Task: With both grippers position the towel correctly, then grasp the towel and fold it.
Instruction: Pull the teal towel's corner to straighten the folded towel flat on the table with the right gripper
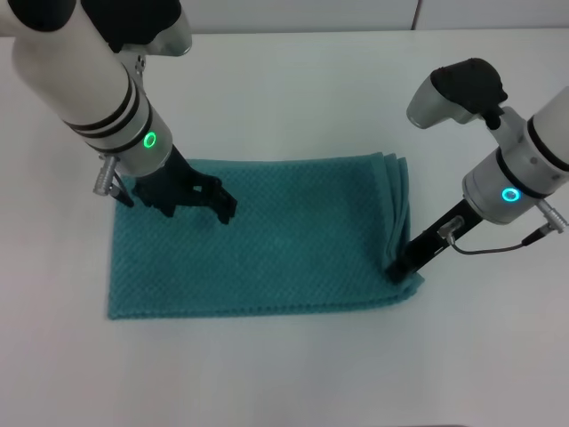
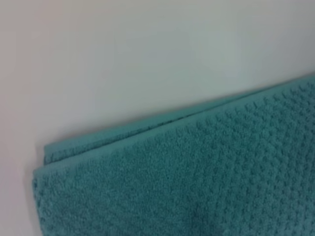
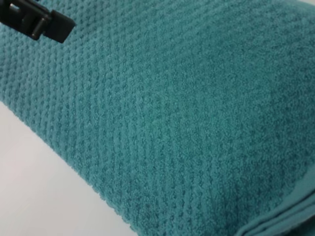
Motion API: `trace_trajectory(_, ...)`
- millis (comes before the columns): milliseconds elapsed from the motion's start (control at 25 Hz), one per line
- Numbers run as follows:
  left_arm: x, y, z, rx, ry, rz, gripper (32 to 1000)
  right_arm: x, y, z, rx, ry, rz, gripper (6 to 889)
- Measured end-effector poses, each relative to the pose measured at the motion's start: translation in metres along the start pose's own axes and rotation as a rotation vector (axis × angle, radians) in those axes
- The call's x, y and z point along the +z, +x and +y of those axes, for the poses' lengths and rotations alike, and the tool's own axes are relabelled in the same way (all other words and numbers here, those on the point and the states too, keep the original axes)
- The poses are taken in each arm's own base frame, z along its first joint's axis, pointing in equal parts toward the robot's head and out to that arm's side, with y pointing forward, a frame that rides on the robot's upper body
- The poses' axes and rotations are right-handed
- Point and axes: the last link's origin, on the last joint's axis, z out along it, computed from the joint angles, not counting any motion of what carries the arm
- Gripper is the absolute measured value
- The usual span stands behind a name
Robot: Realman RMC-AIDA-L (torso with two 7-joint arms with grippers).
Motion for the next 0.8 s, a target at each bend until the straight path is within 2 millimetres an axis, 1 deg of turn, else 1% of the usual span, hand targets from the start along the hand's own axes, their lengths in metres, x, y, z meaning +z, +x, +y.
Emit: trace_trajectory(800, 0.0011, -0.0018, -0.0014, -0.005, 0.0, -0.003, 852, -0.0015, 0.0025, 0.0011, 0.011, -0.021, 0.005, 232)
